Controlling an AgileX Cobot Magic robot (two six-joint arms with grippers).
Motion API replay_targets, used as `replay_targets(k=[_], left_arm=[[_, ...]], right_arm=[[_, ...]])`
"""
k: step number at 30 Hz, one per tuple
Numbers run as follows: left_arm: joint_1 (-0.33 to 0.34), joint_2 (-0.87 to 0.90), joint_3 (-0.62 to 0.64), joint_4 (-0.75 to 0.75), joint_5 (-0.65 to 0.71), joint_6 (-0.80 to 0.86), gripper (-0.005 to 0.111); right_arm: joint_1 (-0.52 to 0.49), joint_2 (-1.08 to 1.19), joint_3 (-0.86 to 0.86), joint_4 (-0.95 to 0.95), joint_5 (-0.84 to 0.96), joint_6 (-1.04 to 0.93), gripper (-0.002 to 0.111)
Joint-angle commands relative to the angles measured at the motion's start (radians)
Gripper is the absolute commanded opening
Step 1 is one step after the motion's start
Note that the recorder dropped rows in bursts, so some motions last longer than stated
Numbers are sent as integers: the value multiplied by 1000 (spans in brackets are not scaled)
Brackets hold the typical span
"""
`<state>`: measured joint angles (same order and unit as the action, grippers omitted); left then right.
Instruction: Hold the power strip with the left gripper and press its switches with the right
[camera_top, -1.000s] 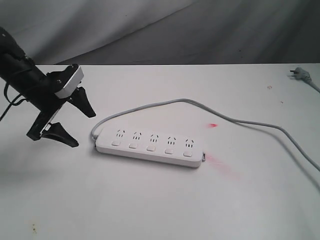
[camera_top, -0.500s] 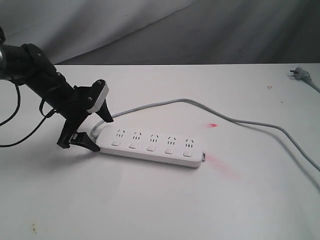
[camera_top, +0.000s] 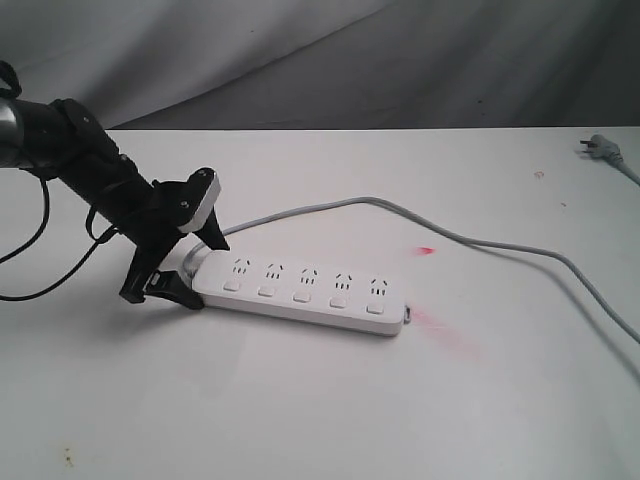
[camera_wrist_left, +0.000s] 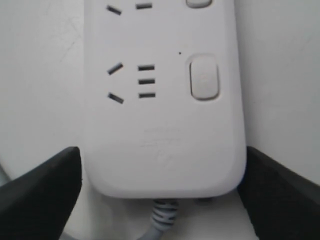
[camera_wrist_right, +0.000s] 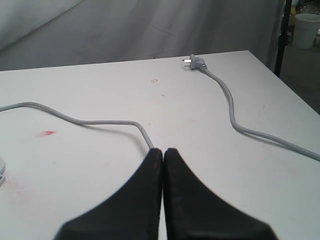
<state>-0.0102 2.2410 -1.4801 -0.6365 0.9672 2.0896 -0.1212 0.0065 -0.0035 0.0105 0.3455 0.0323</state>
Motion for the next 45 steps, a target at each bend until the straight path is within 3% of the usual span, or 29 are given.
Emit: replay_targets(k=[1, 4, 11, 32, 39, 45], left_arm=[[-5, 9, -3, -6, -2, 3, 80], [-5, 7, -3, -8, 0, 3, 75], [-5, 7, -3, 12, 0, 3, 33], [-5, 7, -3, 28, -2, 3, 32], [-5, 7, -3, 28, -2, 3, 32], [-5, 7, -3, 28, -2, 3, 32]], right_arm=[[-5, -7, 4, -11, -4, -1, 0], [-5, -7, 4, -11, -4, -1, 0], [-5, -7, 4, -11, -4, -1, 0], [-5, -7, 4, -48, -62, -9, 0], [-5, -7, 4, -45, -324, 5, 0], [-5, -7, 4, -45, -807, 38, 0]])
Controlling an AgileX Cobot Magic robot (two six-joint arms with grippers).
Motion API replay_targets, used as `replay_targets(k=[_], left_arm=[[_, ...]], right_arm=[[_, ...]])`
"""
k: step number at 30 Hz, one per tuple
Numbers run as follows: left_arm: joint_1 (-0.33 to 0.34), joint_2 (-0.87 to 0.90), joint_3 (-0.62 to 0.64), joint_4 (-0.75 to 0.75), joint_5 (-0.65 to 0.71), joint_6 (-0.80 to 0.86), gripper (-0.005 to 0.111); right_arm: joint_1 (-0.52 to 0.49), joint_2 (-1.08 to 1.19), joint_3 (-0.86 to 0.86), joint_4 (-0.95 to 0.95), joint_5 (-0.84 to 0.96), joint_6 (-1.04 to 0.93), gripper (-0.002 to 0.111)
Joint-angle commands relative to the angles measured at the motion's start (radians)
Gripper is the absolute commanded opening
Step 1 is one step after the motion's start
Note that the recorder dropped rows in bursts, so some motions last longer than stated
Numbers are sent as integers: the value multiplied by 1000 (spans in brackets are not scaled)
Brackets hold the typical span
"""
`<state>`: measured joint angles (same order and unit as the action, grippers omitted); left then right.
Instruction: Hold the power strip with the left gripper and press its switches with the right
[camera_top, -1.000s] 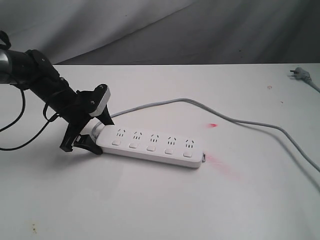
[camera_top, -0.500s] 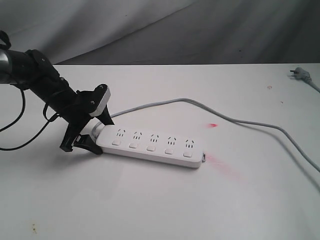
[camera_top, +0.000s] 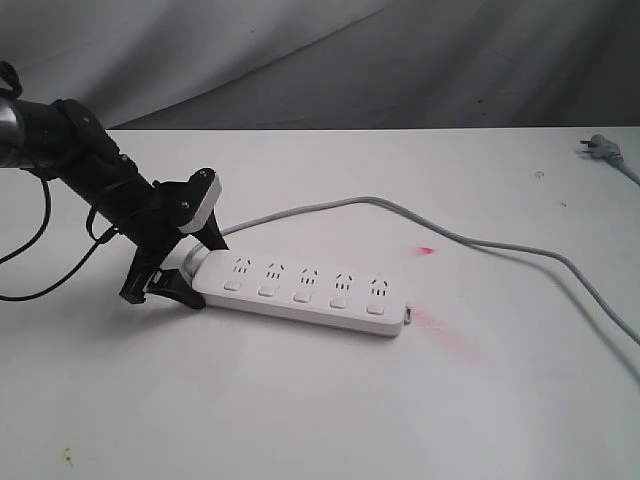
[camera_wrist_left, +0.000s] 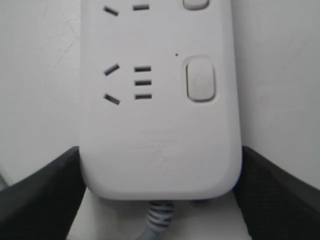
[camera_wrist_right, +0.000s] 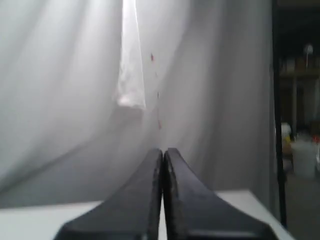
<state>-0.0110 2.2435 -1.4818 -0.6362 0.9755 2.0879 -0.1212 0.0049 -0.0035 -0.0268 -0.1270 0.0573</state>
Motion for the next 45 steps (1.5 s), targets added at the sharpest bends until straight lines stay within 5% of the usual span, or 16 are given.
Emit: replay_targets(k=[1, 8, 11, 16, 27, 36, 45], left_arm=[[-4, 5, -1, 28, -10, 5, 32], [-4, 5, -1, 28, -10, 5, 32], [-4, 5, -1, 48, -10, 5, 32], [-4, 5, -1, 49, -10, 5, 32], [-4, 5, -1, 49, -10, 5, 32], [-4, 5, -1, 48, -8, 5, 32], [-4, 5, -1, 48, -8, 5, 32]], right_arm=[[-5, -5, 4, -7, -425, 20, 0], [-5, -5, 0, 138, -753, 121, 0], [-5, -5, -52, 142, -583, 150, 0], [-5, -5, -208, 254, -59, 89, 0], [-5, 303, -522, 250, 166, -42, 0], [-5, 745, -972, 266, 684, -326, 0], [-5, 1087, -1396, 520, 1072, -701, 0]])
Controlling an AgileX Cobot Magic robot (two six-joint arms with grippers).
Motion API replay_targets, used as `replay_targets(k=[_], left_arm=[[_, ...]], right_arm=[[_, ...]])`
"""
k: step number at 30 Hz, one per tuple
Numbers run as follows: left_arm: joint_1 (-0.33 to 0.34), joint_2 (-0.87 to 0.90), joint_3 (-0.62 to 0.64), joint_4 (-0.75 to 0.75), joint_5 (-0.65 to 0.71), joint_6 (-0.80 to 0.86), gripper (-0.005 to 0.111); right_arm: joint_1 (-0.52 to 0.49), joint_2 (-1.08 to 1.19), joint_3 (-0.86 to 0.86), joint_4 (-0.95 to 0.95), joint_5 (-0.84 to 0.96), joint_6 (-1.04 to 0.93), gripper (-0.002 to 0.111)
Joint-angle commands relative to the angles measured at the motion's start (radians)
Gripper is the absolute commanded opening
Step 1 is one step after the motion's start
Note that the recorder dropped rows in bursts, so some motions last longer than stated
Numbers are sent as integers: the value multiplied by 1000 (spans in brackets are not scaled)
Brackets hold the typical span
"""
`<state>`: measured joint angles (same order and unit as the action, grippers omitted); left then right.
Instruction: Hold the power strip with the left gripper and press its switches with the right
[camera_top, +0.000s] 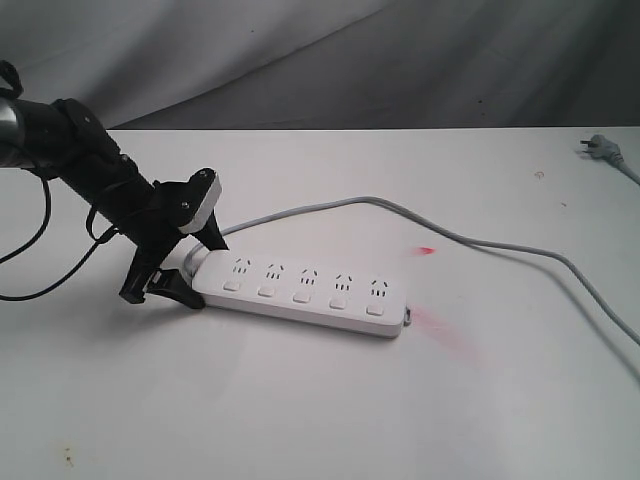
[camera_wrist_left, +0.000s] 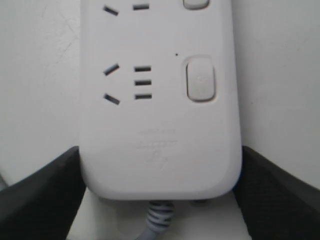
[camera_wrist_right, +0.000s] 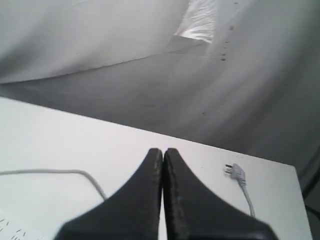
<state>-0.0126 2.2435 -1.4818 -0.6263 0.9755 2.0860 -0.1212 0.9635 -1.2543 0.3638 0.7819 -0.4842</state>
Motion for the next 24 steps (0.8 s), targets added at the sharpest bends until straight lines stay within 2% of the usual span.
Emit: replay_targets(k=[1, 5, 12, 16, 24], left_arm=[[-3, 5, -1, 39, -8, 7, 32], [-3, 5, -1, 39, -8, 7, 32], [-3, 5, -1, 35, -2, 7, 32], [-3, 5, -1, 35, -2, 7, 32], [-3, 5, -1, 32, 15, 2, 32]], right_arm=[[-5, 166, -176, 164, 217, -196, 0], [-5, 304, -237, 263, 426, -327, 0], [0, 521, -237, 352, 438, -468, 0], [49, 620, -237, 395, 368, -587, 0], [229, 767, -237, 395, 200, -689, 0]])
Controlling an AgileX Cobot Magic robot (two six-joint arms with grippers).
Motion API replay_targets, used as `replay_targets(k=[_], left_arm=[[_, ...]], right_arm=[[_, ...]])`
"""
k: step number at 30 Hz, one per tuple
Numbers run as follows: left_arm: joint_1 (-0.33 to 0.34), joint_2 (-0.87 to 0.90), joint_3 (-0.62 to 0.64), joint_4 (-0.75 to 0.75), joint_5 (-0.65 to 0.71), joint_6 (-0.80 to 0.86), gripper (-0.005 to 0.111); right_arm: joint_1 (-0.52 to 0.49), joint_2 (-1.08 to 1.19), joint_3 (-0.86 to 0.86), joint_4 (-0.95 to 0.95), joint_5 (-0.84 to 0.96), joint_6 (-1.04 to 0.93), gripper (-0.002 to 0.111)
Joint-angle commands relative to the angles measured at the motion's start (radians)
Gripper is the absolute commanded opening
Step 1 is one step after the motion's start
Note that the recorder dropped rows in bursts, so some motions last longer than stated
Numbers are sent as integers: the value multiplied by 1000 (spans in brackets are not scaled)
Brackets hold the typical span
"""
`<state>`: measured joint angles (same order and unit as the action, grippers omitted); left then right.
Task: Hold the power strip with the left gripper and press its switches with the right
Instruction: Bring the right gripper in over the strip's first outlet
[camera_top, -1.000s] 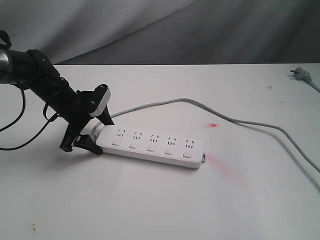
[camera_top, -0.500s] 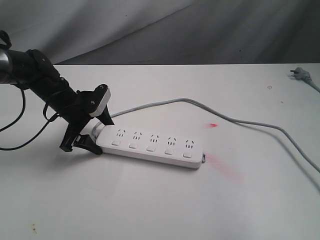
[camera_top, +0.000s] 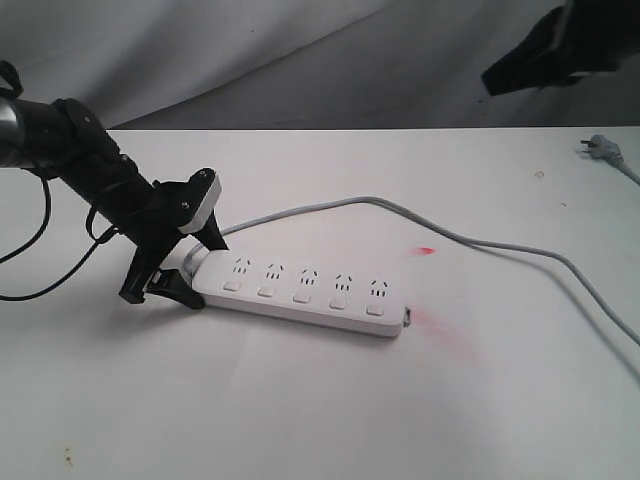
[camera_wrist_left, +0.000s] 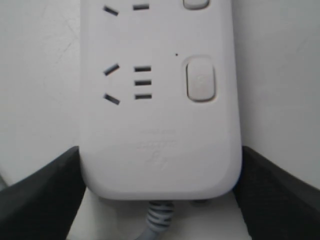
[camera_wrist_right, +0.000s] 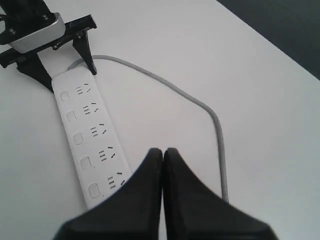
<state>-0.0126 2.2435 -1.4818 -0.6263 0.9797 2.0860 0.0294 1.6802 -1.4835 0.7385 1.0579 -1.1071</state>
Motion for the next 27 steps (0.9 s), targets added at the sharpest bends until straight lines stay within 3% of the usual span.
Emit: replay_targets(k=[1, 12, 15, 21, 27], left_arm=[[-3, 5, -1, 32, 16, 2, 32], [-3, 5, -1, 36, 45, 2, 32], [-3, 5, -1, 36, 45, 2, 32], [-3, 5, -1, 36, 45, 2, 32], [-3, 5, -1, 36, 45, 2, 32]], right_arm=[[102, 66, -7, 20, -98, -72, 0], [278, 255, -7, 143, -199, -88, 2], [314, 301, -7, 143, -218, -115, 14], [380, 376, -7, 143, -283, -139, 51], [450, 412, -7, 143, -429, -145, 67]])
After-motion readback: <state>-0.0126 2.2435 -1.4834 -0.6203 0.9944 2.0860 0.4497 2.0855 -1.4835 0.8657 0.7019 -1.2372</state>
